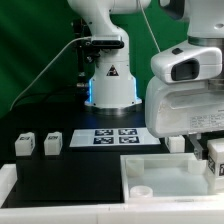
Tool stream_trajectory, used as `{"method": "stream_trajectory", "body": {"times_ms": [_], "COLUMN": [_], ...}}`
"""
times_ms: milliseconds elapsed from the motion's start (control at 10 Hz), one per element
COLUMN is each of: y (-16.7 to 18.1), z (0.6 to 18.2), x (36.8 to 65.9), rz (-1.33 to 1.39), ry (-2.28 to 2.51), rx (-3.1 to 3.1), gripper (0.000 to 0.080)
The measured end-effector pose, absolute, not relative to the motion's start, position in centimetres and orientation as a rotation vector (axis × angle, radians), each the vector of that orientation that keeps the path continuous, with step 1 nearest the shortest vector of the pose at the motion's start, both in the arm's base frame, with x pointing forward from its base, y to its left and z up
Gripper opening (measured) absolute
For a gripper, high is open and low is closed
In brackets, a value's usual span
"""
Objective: Assemble one leg
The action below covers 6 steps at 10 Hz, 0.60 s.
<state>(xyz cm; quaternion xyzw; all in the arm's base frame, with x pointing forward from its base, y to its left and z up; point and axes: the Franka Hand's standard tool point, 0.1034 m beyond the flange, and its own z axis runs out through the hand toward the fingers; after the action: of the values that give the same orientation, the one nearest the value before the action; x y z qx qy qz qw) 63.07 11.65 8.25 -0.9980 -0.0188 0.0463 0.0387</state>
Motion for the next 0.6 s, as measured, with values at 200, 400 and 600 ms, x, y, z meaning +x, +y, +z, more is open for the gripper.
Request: {"method": "stream_trajectory", "body": {"times_ms": [200, 400, 600], "y": [11.66, 11.66, 11.74], "z": [8.26, 8.25, 8.14], "x": [63.08, 63.07, 62.97], "rz": [0.154, 0.163, 0.128], "ry": [0.272, 0.550, 0.888], "rx": [-3.058, -3.029, -2.961], "gripper": [0.0293, 0.0293, 0.0293]}}
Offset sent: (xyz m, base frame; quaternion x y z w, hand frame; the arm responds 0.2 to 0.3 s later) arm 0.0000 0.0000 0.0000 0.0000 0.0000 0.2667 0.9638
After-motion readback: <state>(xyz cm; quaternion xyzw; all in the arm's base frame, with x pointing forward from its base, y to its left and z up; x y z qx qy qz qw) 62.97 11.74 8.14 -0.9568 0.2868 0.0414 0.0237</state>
